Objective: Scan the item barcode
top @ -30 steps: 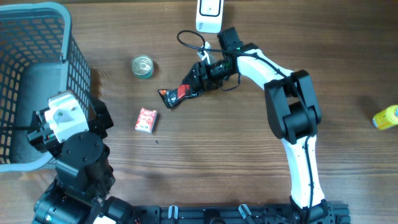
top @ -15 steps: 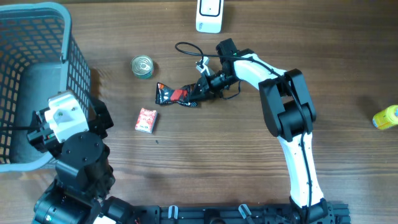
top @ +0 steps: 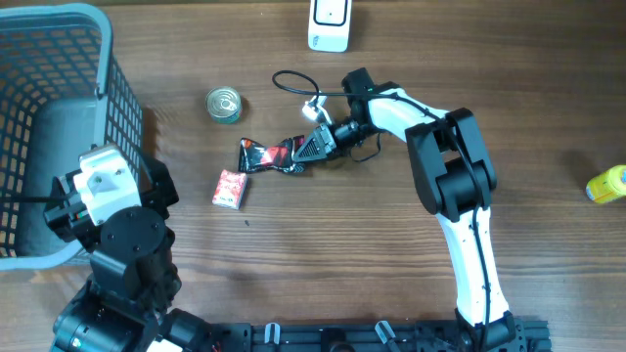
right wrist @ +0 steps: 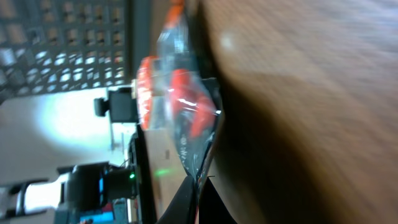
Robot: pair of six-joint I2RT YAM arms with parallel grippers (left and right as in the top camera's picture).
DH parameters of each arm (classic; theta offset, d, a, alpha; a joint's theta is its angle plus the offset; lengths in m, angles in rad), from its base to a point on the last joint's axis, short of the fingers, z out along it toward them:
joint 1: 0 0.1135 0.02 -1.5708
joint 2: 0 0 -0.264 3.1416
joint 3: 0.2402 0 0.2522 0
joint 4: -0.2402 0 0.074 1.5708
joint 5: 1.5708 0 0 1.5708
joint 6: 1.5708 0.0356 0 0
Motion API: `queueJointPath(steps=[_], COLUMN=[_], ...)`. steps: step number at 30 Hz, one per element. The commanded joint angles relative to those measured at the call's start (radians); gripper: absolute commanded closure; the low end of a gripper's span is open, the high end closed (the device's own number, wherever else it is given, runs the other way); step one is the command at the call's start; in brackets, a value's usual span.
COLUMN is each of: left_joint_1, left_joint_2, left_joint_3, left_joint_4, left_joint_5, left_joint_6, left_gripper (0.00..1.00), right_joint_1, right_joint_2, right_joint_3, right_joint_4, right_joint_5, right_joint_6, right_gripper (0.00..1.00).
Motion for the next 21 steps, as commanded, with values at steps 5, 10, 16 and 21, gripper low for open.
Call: queueJointPath(steps=[5,10,16,21], left_joint_1=[0.004,0.004,0.004,0.004], left_joint_2=[0.0,0.0,0.0,0.0], left_joint_3=[0.011,0.011,0.011,0.011], left_joint_4=[0.002,0.002,-0.005,-0.005], left_joint_5=[-0.003,-0.003,-0.003,-0.002], left_joint_6=[0.001,0.001,0.001,0.001], left_gripper=[0.0,0.0,0.0,0.0], right_joint_1=[0.009,0.009,0.009,0.01], right_joint_2=[0.001,0.0,-0.002,-0.006], right_joint_3=[-0.009,-0.009,-0.009,-0.009], right_joint_4=[0.086,0.186,0.295,0.422], right_joint_5=[-0.268,-0.383,-0.383,-0.383], right_joint_6=[-0.117,-0.092,0.016,0.131], right_gripper=[0.95,0.96,0.95,0.95])
